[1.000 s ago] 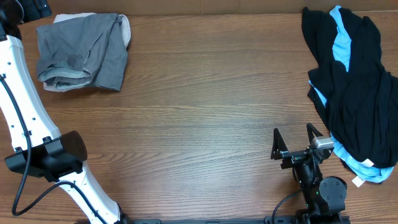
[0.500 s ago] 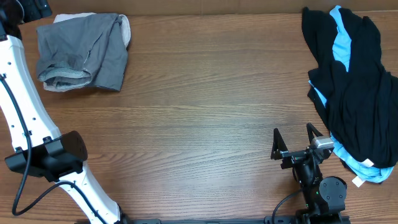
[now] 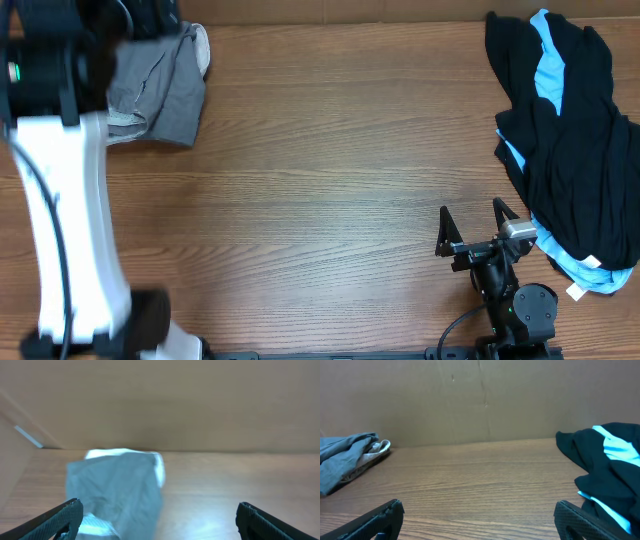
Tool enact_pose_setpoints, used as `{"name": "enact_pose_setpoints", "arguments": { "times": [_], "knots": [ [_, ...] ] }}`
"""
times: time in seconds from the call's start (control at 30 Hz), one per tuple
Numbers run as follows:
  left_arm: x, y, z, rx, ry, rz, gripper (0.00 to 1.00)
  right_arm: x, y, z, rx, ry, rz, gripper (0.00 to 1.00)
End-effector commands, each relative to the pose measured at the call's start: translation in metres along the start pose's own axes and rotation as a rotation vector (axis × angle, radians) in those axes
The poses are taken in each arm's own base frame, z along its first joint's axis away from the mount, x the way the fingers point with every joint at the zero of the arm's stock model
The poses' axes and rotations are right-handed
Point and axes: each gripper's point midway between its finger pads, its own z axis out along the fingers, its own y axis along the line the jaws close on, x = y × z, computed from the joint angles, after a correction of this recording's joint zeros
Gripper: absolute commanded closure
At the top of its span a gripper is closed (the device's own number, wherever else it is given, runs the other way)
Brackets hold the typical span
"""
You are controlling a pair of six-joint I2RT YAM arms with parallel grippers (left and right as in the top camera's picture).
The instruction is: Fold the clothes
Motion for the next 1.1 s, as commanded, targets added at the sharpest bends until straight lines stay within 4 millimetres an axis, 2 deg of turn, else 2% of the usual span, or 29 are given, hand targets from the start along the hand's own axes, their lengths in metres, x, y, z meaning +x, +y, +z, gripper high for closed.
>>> {"name": "enact_pose_setpoints", "arguments": {
  "times": [0.0,0.13,0.2,0.4,0.53,0.8,1.07],
  "knots": [
    [0.032,-0.017,-0.018,0.033,0.057,0.014,0.00,0.001,-0.003,0.000,0.012,-0.007,-0.001,0.00],
    [0.074,-0.016,-0.035,0.041,0.122,0.039,0.00,0.001,-0.003,0.000,0.012,-0.007,-0.001,0.00],
    [0.087,-0.013,-0.041,0.048,0.112,0.021,0.00,0.001,-0.003,0.000,0.012,-0.007,-0.001,0.00],
    [0.096,-0.013,-0.049,0.123,-0.118,-0.026,0.00,0.001,-0.003,0.000,0.012,-0.007,-0.001,0.00],
    [0.119,-0.008,-0.054,0.125,-0.266,-0.061,0.00,0.001,-0.003,0.000,0.012,-0.007,-0.001,0.00],
    [0.197,-0.004,-0.062,0.114,-0.478,-0.058,0.00,0.001,-0.003,0.000,0.012,-0.007,-0.001,0.00],
    [0.250,0.002,-0.064,0.095,-0.616,-0.063,0.00,0.001,-0.003,0.000,0.012,-0.007,-0.001,0.00]
  ]
}}
